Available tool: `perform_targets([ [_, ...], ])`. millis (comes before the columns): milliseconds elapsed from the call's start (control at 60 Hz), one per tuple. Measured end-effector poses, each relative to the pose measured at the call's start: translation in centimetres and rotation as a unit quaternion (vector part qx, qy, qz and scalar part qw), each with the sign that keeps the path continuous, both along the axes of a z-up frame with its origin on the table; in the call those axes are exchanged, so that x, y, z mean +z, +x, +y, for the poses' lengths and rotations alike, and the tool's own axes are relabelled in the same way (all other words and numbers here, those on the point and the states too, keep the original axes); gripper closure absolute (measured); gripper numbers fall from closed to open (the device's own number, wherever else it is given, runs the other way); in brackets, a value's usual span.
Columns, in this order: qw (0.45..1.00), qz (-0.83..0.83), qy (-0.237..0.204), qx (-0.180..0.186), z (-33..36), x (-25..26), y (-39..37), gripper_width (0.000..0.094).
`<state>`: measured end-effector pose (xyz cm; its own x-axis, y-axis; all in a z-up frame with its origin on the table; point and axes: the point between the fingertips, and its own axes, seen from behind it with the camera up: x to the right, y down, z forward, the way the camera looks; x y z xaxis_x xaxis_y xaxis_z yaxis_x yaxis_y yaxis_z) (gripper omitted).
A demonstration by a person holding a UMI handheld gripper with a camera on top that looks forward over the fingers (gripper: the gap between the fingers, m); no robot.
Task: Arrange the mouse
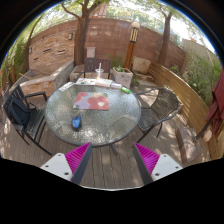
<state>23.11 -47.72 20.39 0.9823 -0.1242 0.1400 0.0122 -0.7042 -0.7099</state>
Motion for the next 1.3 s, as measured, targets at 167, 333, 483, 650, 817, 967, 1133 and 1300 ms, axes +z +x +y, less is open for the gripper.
perform_targets([
  [167, 1.000, -0.011, -0.021, -0.016, -1.1, -4.2, -3.0, 0.0087],
  [333, 1.000, 0.005, -0.017, -0.007, 1.0, -7.6, -7.0, 0.0087],
  [483, 1.000, 0.014, -0.007, 0.008, 5.4, -11.9, -10.7, 0.0086],
  [650, 0.999, 0.034, 0.019, 0.033, 14.8, -15.7, -13.7, 0.0086],
  [817, 0.997, 0.049, 0.028, 0.054, 22.8, -19.7, -15.3, 0.0112],
  [967, 0.996, 0.062, 0.021, 0.068, 26.0, -22.2, -16.2, 0.0324],
  [1133, 0.995, 0.053, 0.017, 0.085, 26.3, -22.4, -16.4, 0.0504],
  [1300, 0.993, 0.061, 0.000, 0.104, 26.3, -21.9, -16.9, 0.0577],
])
